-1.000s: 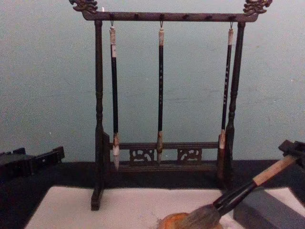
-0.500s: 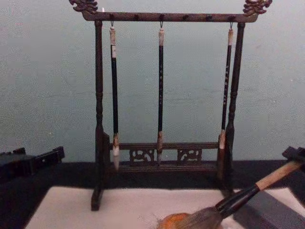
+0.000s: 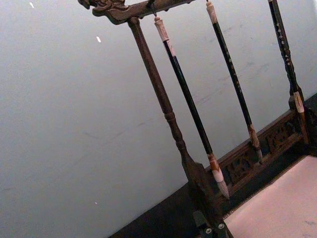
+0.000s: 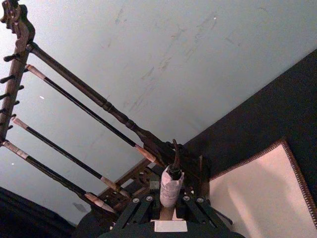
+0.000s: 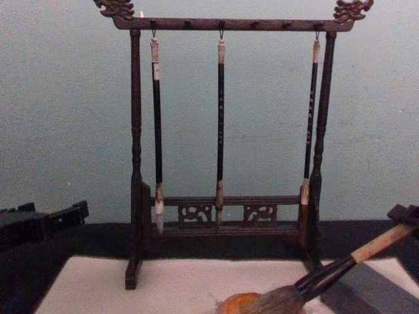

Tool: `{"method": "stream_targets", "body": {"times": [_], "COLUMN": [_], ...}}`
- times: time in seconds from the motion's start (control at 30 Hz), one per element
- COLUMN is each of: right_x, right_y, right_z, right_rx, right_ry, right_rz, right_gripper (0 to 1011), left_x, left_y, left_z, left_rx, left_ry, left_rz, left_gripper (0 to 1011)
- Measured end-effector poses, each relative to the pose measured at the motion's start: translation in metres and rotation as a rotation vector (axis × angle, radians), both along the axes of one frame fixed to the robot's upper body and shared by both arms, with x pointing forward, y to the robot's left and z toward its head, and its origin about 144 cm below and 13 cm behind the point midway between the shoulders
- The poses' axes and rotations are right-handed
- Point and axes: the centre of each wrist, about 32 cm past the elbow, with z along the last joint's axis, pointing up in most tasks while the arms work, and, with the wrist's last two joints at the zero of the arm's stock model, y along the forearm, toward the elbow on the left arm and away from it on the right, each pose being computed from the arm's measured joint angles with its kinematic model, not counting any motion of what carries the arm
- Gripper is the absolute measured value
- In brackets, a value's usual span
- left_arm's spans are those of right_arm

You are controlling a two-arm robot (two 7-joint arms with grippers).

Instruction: Pick up the brush from the inkstone, write on the paper, then place the brush back to its original position.

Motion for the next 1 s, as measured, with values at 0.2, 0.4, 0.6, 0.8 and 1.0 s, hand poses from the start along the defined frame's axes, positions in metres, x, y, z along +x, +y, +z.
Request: {"method": "stream_targets", "body": {"times": [0.2, 0.4, 0.6, 0.8, 1.0], "right_x": [0.0001, 0.0002, 0.0003, -0.0012, -0.0029], "right_y": [0.0001, 0.0002, -0.0006, -0.0012, -0.0025], "right_z": [0.0000, 0.0000, 0.0003, 0.0038, 0.0059], "right_rx": [0.000, 0.000, -0.008, -0.030, -0.059], "right_ry": [-0.002, -0.004, 0.007, 0.029, 0.052], "right_rz": [0.001, 0.001, -0.007, -0.017, -0.027], "right_gripper": [203, 403, 594, 797, 972], "left_x": [0.0000, 0.0000, 0.0000, 0.0000, 0.0000], "left_y": [0.0000, 0.0000, 0.0000, 0.0000, 0.0000], "left_z": [0.0000, 0.0000, 0.0000, 0.0000, 0.0000], "left_rx": [0.000, 0.000, 0.000, 0.000, 0.000], "left_ry": [0.000, 0.000, 0.000, 0.000, 0.000], "left_rz": [0.000, 0.000, 0.000, 0.000, 0.000], "left_gripper": [1002, 1002, 1002, 1000, 1002]}}
